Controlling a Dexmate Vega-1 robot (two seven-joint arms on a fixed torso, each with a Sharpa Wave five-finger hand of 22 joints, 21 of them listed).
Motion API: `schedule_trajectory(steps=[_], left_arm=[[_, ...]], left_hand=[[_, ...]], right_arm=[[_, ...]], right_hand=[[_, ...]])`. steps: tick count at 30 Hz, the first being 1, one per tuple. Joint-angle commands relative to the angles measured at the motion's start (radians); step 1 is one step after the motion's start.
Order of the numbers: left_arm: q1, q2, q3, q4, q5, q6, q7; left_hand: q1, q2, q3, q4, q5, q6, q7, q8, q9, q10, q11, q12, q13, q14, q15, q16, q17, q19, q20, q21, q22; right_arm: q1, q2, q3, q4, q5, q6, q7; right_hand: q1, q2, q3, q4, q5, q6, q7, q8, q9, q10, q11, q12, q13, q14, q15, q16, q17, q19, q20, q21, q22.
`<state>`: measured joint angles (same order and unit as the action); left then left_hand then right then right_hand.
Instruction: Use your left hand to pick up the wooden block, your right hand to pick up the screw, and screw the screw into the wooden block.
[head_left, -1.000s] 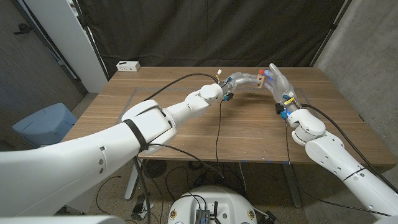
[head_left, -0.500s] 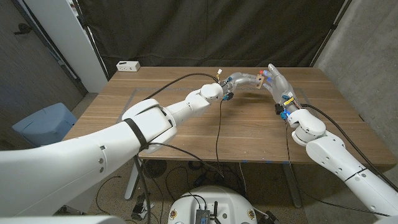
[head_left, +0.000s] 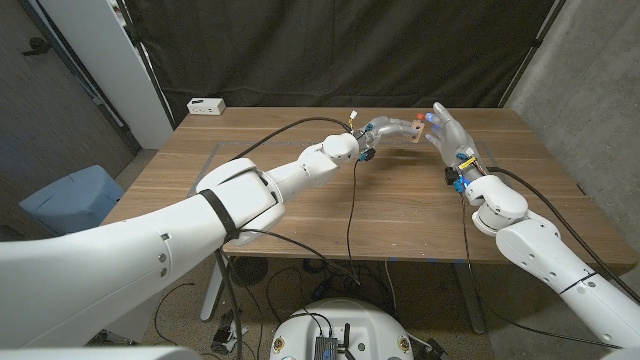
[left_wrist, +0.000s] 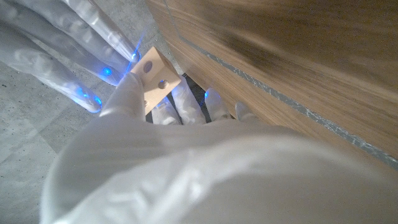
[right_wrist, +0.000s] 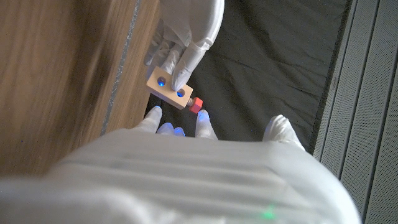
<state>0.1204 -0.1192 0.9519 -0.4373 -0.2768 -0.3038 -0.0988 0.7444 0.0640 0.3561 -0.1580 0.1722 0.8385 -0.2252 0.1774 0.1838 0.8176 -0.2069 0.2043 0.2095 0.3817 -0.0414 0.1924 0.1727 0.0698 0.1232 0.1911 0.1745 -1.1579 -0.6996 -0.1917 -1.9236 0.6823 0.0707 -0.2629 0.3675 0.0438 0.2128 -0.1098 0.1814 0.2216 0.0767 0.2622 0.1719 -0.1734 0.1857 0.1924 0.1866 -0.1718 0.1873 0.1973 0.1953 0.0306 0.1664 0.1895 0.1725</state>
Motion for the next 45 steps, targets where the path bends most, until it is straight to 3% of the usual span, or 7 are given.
schedule_trajectory(steps=[1, 18, 45], left_arm=[[-0.002, -0.003, 0.004, 0.000, 0.004, -0.003, 0.000], [0.002, -0.005, 0.005, 0.000, 0.012, -0.042, -0.010], [0.006, -0.002, 0.005, 0.000, 0.016, -0.053, -0.017]], left_hand=[[-0.001, 0.007, 0.013, 0.008, 0.006, 0.016, 0.000, 0.013, 0.003, 0.004, -0.002, 0.002, 0.002, 0.005, -0.078, 0.001, 0.002, 0.000, 0.000, 0.007, 0.004], [-0.001, 0.006, 0.013, 0.007, 0.006, 0.015, 0.000, 0.012, 0.003, 0.005, -0.002, 0.003, 0.002, 0.005, -0.078, 0.001, 0.002, 0.000, -0.001, 0.007, 0.004], [-0.002, 0.005, 0.013, 0.007, 0.006, 0.015, 0.000, 0.012, 0.003, 0.004, -0.002, 0.002, 0.002, 0.006, -0.077, 0.001, 0.002, 0.000, 0.000, 0.007, 0.004]], right_arm=[[-0.017, -0.010, 0.024, -0.001, 0.004, -0.009, -0.010], [0.018, 0.001, 0.022, 0.071, 0.016, 0.003, 0.023], [0.087, 0.032, -0.020, 0.156, 0.031, 0.022, 0.071]], right_hand=[[0.003, 0.008, 0.002, -0.004, 0.004, 0.012, 0.001, -0.004, 0.003, -0.063, 0.005, 0.007, -0.002, -0.090, 0.006, 0.002, 0.003, 0.004, 0.001, 0.006, -0.001], [-0.026, 0.002, -0.009, 0.002, -0.002, 0.010, -0.006, -0.032, 0.004, -0.101, -0.008, -0.005, -0.001, -0.130, 0.006, -0.008, 0.007, -0.051, -0.012, -0.010, 0.000], [-0.062, 0.005, -0.021, 0.016, -0.005, 0.018, -0.006, -0.048, 0.004, -0.115, -0.018, -0.005, -0.002, -0.148, 0.004, -0.006, 0.011, -0.073, -0.008, -0.009, 0.000]])
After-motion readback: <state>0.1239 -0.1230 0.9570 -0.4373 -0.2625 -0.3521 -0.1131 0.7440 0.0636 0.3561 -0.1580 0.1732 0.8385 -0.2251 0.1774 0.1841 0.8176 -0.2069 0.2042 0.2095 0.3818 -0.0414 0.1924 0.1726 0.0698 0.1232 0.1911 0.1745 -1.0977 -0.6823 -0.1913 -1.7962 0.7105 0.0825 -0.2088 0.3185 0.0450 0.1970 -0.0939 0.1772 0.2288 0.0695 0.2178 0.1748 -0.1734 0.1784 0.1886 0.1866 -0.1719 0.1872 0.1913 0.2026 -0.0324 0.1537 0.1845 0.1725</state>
